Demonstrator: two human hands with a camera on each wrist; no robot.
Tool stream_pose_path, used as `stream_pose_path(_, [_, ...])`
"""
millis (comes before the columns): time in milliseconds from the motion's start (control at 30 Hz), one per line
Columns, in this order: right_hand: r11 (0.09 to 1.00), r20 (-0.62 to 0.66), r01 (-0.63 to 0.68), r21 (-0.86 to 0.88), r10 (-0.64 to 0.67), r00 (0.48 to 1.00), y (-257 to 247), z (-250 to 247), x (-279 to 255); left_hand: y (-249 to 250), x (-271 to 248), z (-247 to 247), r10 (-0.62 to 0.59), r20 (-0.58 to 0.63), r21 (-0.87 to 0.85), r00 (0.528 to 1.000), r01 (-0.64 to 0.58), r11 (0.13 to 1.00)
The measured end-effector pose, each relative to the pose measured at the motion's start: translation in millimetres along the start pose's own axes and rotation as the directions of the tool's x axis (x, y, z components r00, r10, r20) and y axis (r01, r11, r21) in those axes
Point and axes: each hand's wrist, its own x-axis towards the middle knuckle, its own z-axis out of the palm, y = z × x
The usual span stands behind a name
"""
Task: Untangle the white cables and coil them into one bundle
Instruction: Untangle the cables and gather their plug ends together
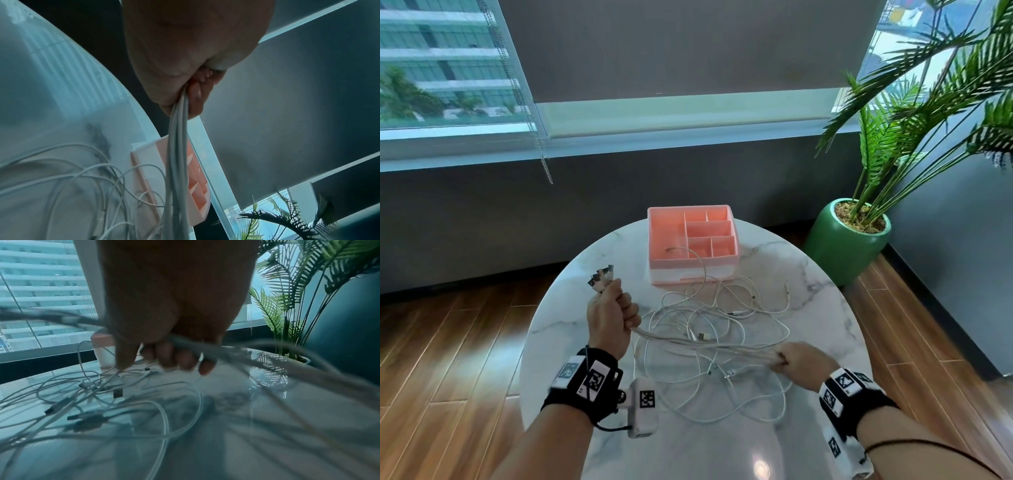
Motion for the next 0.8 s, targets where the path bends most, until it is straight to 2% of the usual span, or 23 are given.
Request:
stream_pose_path(67, [0.992, 0.175, 0.021, 0.127, -0.043, 0.984, -7.1, -3.8, -1.0, 2.8, 0.7, -0.8, 0.004, 0.012, 0.020, 1.000, -0.004, 1.000])
stream_pose_path(100, [0.978, 0.171, 0.035, 0.206, -0.071, 0.983, -11.2, -8.2, 0.8, 3.0, 0.8, -2.2, -0.003, 0.018, 0.029, 1.000, 0.003, 1.000])
stream_pose_path(200, [0.930, -0.065, 0.096, 0.355, -0.077, 0.995, -30.2, -28.9, 14.3, 0.1, -0.6, -6.9, -0.056, 0.035, 0.028, 0.998, 0.055, 0.998])
stream_pose_path(300, [0.944, -0.215, 0.125, 0.304, -0.060, 0.975, -53.0, -41.0, 36.6, -0.7, -4.9, -9.8, -0.095, 0.035, 0.009, 0.995, 0.095, 0.995])
stream_pose_path(367, [0.959, -0.199, 0.091, 0.267, -0.038, 0.979, -66.5, -37.6, 53.2, 1.7, -8.1, -11.7, -0.103, 0.031, 0.002, 0.994, 0.103, 0.995])
stream_pose_path(500, [0.972, -0.090, -0.114, 0.207, 0.135, 0.987, -78.6, -18.0, 77.5, 8.9, -13.5, -20.2, -0.097, 0.025, -0.010, 0.995, 0.097, 0.995])
stream_pose_path(567, [0.961, -0.067, -0.176, 0.212, 0.194, 0.979, -82.5, -8.1, 84.0, 13.3, -15.5, -26.0, -0.090, 0.013, -0.014, 0.996, 0.090, 0.996])
stream_pose_path(800, [0.911, -0.001, -0.283, 0.301, 0.297, 0.955, -85.8, -1.1, 105.9, 19.2, -21.0, -40.5, -0.082, -0.016, 0.001, 0.997, 0.082, 0.997])
